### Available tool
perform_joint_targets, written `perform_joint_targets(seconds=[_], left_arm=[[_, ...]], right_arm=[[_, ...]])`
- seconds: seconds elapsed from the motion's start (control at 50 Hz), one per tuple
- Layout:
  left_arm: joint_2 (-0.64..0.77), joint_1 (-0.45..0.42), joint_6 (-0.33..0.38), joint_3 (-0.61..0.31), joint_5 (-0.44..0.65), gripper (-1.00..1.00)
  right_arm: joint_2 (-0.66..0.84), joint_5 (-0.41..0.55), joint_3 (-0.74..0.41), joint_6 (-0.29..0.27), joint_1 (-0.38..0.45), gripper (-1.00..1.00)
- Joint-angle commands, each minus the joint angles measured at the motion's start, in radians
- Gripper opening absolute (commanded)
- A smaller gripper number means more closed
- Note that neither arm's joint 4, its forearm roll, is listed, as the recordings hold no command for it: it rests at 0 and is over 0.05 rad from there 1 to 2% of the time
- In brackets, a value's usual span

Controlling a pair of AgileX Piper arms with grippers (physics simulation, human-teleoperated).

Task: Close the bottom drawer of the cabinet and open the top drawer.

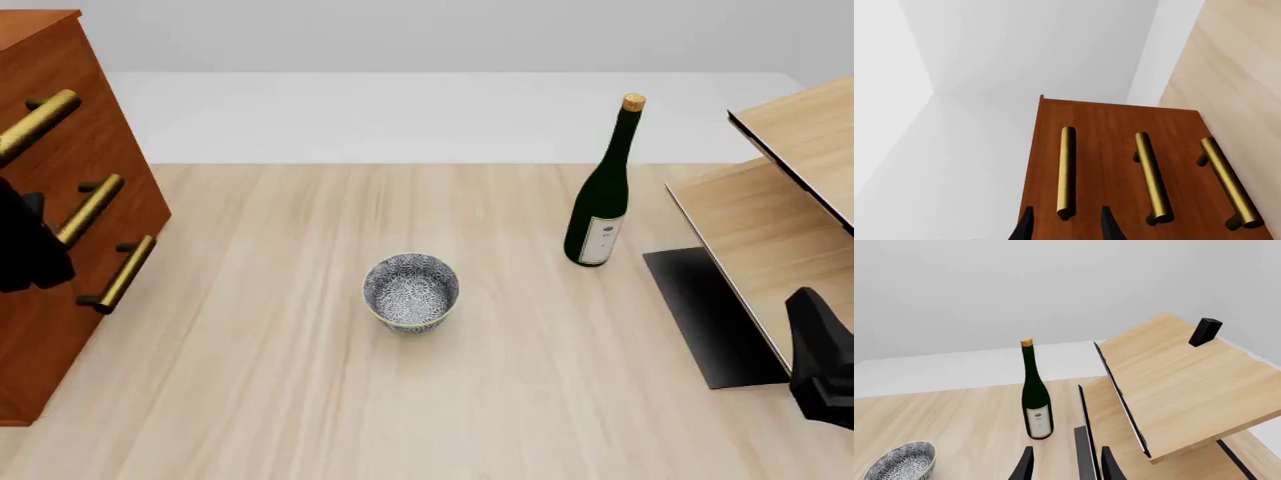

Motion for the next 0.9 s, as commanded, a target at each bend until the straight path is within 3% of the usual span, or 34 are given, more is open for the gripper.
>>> perform_joint_targets(seconds=[0.02, 0.9], left_arm=[[0.026, 0.014, 0.0, -0.018, -0.013, 1.0], [0.066, 0.063, -0.011, -0.06, -0.024, 1.0]], right_arm=[[0.004, -0.004, 0.0, -0.003, 0.0, 1.0], [0.0, -0.001, 0.0, -0.006, -0.001, 1.0]])
